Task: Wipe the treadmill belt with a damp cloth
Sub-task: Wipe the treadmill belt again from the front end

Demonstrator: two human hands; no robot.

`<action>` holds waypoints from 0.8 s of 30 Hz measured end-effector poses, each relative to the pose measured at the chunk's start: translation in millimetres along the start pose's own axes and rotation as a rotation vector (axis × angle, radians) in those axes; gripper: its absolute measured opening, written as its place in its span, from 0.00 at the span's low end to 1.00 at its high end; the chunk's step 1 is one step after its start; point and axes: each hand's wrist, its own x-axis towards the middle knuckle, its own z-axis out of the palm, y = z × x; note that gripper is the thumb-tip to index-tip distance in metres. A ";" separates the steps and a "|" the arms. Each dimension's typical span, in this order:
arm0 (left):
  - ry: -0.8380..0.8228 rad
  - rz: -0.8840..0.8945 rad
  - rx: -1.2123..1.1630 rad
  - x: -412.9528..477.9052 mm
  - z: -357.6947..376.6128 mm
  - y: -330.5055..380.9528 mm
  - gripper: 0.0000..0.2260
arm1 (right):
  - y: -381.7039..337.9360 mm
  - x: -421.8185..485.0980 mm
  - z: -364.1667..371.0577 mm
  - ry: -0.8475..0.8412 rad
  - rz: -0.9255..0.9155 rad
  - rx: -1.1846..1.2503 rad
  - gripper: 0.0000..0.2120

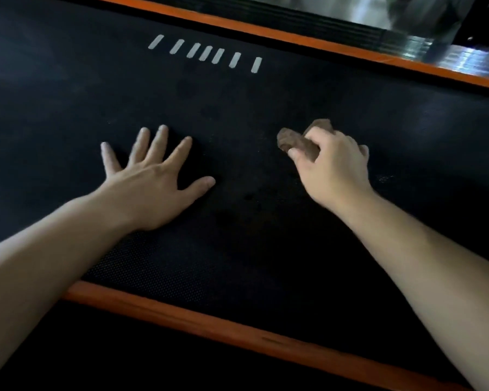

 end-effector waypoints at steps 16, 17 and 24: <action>0.113 0.018 -0.064 -10.9 -2.4 -118.0 0.41 | -114.1 -62.7 22.0 -0.201 -0.415 0.123 0.18; 0.114 0.004 -0.059 -9.8 -1.9 -117.5 0.40 | -117.0 -72.0 18.6 -0.263 -0.461 0.157 0.18; 0.107 0.002 -0.077 -10.0 -0.5 -117.2 0.34 | -136.2 -5.1 46.5 -0.080 -0.271 0.020 0.14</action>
